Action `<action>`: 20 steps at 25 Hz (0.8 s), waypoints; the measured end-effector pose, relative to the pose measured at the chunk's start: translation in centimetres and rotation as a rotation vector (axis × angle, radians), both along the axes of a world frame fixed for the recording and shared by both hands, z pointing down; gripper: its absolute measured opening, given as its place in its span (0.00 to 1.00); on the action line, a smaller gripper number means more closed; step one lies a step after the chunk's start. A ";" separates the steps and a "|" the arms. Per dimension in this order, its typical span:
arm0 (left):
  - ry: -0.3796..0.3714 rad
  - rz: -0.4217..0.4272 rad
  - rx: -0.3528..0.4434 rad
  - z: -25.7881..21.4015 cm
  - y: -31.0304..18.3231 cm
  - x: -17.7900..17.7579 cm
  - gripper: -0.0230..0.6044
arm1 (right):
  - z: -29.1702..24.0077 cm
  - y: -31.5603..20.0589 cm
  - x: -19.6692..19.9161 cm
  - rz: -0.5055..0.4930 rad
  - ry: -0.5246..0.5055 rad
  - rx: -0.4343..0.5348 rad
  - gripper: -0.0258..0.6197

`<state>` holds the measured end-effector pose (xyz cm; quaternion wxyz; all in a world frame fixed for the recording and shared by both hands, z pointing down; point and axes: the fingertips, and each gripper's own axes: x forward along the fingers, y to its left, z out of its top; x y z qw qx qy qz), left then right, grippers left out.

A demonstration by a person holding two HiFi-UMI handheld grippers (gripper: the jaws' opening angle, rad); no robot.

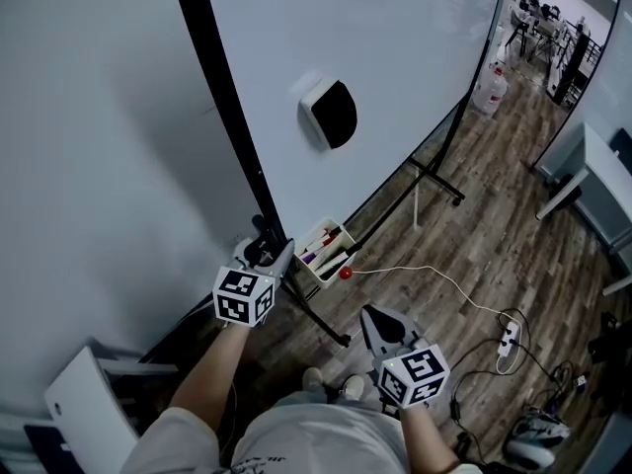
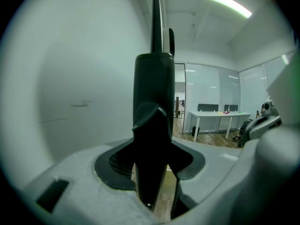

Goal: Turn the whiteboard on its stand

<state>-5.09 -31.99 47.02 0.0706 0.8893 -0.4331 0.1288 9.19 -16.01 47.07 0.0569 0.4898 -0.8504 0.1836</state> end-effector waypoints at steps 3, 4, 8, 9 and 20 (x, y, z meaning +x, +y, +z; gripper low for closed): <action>0.004 0.000 0.001 0.7 2.0 -2.1 0.34 | 0.6 0.7 -0.7 -0.011 0.006 0.002 0.05; 0.005 -0.001 0.002 0.6 2.6 -2.7 0.34 | 0.5 0.8 -0.8 -0.018 0.007 0.002 0.05; 0.007 0.004 0.007 0.6 4.9 -5.1 0.34 | 0.4 1.4 -1.2 -0.032 0.012 0.006 0.05; 0.007 0.007 0.008 0.6 5.4 -5.7 0.34 | 0.4 1.5 -1.3 -0.035 0.013 0.006 0.05; 0.024 -0.038 0.014 1.0 9.7 -11.7 0.34 | 0.4 2.5 -5.2 -0.098 0.021 0.009 0.05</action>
